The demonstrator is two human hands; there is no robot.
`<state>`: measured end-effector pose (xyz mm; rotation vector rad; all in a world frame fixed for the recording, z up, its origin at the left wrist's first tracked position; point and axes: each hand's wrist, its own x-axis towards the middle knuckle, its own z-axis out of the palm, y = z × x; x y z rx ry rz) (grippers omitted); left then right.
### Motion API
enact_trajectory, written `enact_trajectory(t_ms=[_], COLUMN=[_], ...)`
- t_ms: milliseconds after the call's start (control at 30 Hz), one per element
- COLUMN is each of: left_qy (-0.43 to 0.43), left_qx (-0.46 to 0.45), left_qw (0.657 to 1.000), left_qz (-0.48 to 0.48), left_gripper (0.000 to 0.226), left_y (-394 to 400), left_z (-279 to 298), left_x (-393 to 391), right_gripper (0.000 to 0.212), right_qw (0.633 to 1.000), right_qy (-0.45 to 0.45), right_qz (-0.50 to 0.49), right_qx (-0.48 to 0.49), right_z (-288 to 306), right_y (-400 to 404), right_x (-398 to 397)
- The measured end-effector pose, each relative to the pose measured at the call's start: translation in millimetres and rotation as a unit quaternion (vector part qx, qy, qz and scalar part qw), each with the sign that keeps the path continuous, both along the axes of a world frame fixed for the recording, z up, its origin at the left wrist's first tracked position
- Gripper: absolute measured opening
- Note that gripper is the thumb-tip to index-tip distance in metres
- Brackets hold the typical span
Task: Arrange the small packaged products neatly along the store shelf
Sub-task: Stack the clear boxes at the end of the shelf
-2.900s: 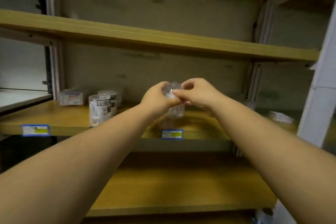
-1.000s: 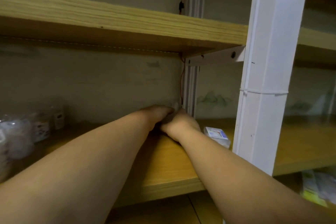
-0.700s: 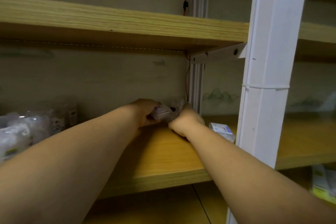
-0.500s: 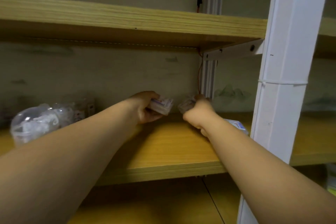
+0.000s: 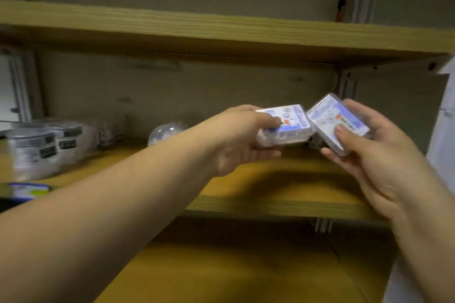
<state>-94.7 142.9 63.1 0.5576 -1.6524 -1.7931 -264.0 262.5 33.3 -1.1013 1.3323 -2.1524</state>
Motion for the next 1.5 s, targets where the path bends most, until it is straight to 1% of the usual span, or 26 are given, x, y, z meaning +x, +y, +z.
enact_trajectory(t_ms=[33, 67, 133, 167, 200, 233, 267, 300, 333, 367, 433, 500, 567, 667, 733, 900, 1033, 1067, 1100, 1167, 1200, 1267, 1300, 1367, 1433, 1500], left_qy=[-0.007, -0.015, -0.026, -0.026, -0.025, -0.021, -0.013, -0.007, -0.005, -0.005, -0.001, 0.003, -0.016, -0.017, -0.006, -0.052, -0.049, -0.065, -0.088, -0.131, -0.148, -0.196, -0.222, -0.259, -0.289, -0.315], left_qx=[-0.032, -0.065, -0.115, -0.131, -0.142, -0.149, -0.154, -0.158, -0.162, -0.167, -0.170, -0.172, -0.187, -0.164, -0.139, -0.149, -0.134, -0.135, -0.143, -0.171, -0.186, -0.209, -0.213, -0.218, -0.232, -0.249], left_qw=[0.999, 0.998, 0.993, 0.991, 0.990, 0.989, 0.988, 0.987, 0.985, 0.984, 0.981, 0.977, 0.969, 0.968, 0.961, 0.914, 0.894, 0.892, 0.890, 0.893, 0.897, 0.894, 0.890, 0.883, 0.870, 0.857], left_qz=[-0.012, -0.023, -0.027, -0.020, -0.009, 0.004, 0.020, 0.039, 0.056, 0.070, 0.090, 0.123, 0.159, 0.189, 0.239, 0.374, 0.424, 0.427, 0.424, 0.395, 0.374, 0.345, 0.335, 0.325, 0.325, 0.322], left_gripper=[0.025, 0.028, 0.040, 0.048, 0.055, 0.056, 0.052, 0.047, 0.045, 0.048, 0.054, 0.050, 0.038, 0.027, 0.021, 0.018, 0.018, 0.022, 0.032, 0.052, 0.055, 0.047, 0.040, 0.028, 0.026, 0.030], left_y=[6, 10, 10, 8, 5, 0, -5, -12, -19, -26, -40, -56, -73, -104, -127, -167, -199, -207, -217, -236, -244, -261, -269, -281, -292, -301], left_z=[2, 3, 4, 4, 4, 4, 6, 8, 12, 16, 26, 31, 31, 17, 1, -31, -44, -45, -47, -48, -49, -50, -51, -53, -54, -54], left_x=[27, 56, 119, 151, 184, 216, 249, 281, 313, 342, 394, 432, 456, 472, 472, 452, 437, 434, 432, 431, 430, 428, 427, 424, 423, 424], right_gripper=[0.044, 0.048, 0.064, 0.068, 0.064, 0.047, 0.026, 0.029, 0.039, 0.038, 0.020, 0.023, 0.030, 0.033, 0.037, 0.034, 0.038, 0.039, 0.039, 0.038, 0.038, 0.037, 0.040, 0.047, 0.052, 0.055], right_qw=[1.000, 0.999, 0.997, 0.994, 0.991, 0.987, 0.984, 0.976, 0.974, 0.972, 0.965, 0.950, 0.946, 0.945, 0.943, 0.949, 0.938, 0.930, 0.922, 0.903, 0.890, 0.861, 0.843, 0.826, 0.825, 0.835], right_qy=[0.006, 0.015, 0.073, 0.110, 0.129, 0.157, 0.170, 0.207, 0.218, 0.227, 0.250, 0.290, 0.297, 0.293, 0.296, 0.249, 0.242, 0.248, 0.258, 0.287, 0.307, 0.345, 0.363, 0.368, 0.371, 0.368], right_qz=[0.013, 0.012, 0.018, 0.012, 0.013, 0.032, 0.048, 0.060, 0.052, 0.054, 0.085, 0.109, 0.107, 0.093, 0.069, 0.044, 0.018, 0.007, -0.009, -0.045, -0.059, -0.076, -0.089, -0.107, -0.113, -0.116], right_qx=[-0.015, -0.027, -0.028, -0.022, -0.019, -0.016, -0.017, -0.022, -0.019, -0.014, 0.002, 0.046, 0.070, 0.109, 0.138, 0.186, 0.249, 0.270, 0.289, 0.316, 0.331, 0.366, 0.386, 0.415, 0.411, 0.392], right_z=[0, 0, 0, -3, -3, -5, -4, -6, -5, -3, 11, 23, 29, 28, 22, 3, -11, -15, -17, -21, -22, -23, -23, -23, -24, -27], right_y=[9, 17, 26, 26, 23, 17, 9, -5, -17, -31, -58, -87, -116, -159, -188, -253, -299, -308, -318, -331, -336, -344, -347, -348, -348, -349], right_x=[21, 44, 96, 122, 153, 179, 208, 229, 255, 277, 330, 375, 409, 442, 457, 487, 491, 490, 489, 484, 482, 477, 475, 473, 474, 475])
